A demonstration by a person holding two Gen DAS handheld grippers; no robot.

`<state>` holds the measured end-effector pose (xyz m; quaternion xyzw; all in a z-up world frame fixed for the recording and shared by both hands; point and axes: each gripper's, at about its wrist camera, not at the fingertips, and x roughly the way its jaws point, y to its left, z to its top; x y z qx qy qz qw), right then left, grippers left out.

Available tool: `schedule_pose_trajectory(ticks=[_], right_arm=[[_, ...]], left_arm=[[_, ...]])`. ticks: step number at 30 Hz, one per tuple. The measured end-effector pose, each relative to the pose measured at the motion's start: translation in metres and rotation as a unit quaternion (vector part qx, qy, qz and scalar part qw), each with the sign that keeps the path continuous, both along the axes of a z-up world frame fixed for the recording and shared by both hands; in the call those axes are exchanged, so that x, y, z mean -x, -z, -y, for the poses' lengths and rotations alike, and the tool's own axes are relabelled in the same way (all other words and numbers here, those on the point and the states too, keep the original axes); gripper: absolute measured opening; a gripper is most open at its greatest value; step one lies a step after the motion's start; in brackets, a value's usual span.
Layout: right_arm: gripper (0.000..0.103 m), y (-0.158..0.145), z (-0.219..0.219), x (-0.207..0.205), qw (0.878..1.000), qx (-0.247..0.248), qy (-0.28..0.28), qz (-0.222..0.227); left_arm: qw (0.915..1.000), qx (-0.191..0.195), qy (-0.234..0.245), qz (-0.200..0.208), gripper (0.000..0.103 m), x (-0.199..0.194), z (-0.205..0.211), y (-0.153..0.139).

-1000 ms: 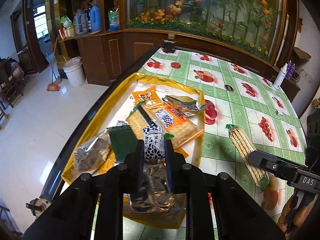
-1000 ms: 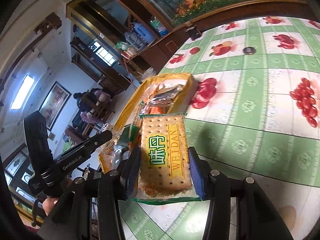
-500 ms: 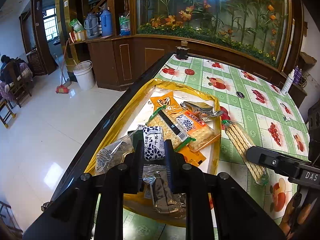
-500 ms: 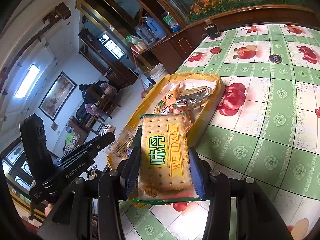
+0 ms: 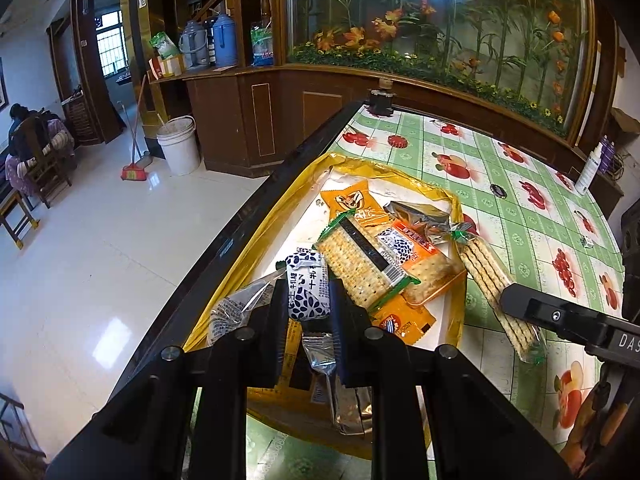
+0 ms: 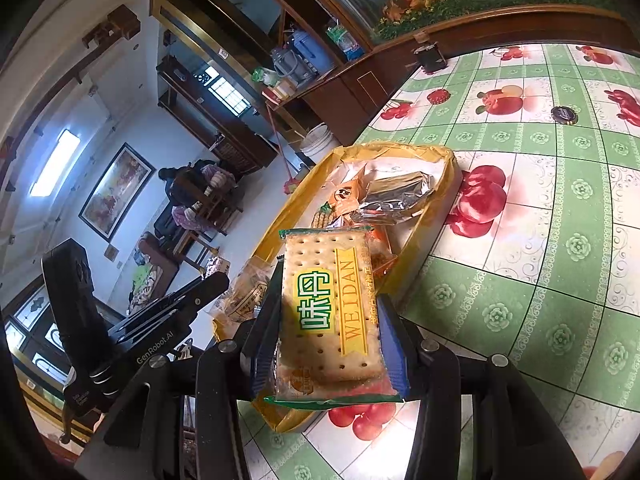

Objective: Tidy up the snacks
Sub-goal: 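Carry the box and WEIDAN cracker pack into the tray and release both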

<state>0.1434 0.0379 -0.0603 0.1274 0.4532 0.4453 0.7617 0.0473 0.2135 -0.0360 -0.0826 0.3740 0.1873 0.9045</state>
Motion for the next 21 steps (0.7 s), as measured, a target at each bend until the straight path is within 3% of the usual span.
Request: schedule_pose_trajectory(ticks=[21], right_arm=[[0.047, 0.009, -0.022, -0.024, 1.000, -0.007, 0.000, -0.014]], left_arm=[[0.9998, 0.002, -0.006, -0.019, 0.017, -0.014, -0.011, 0.014]])
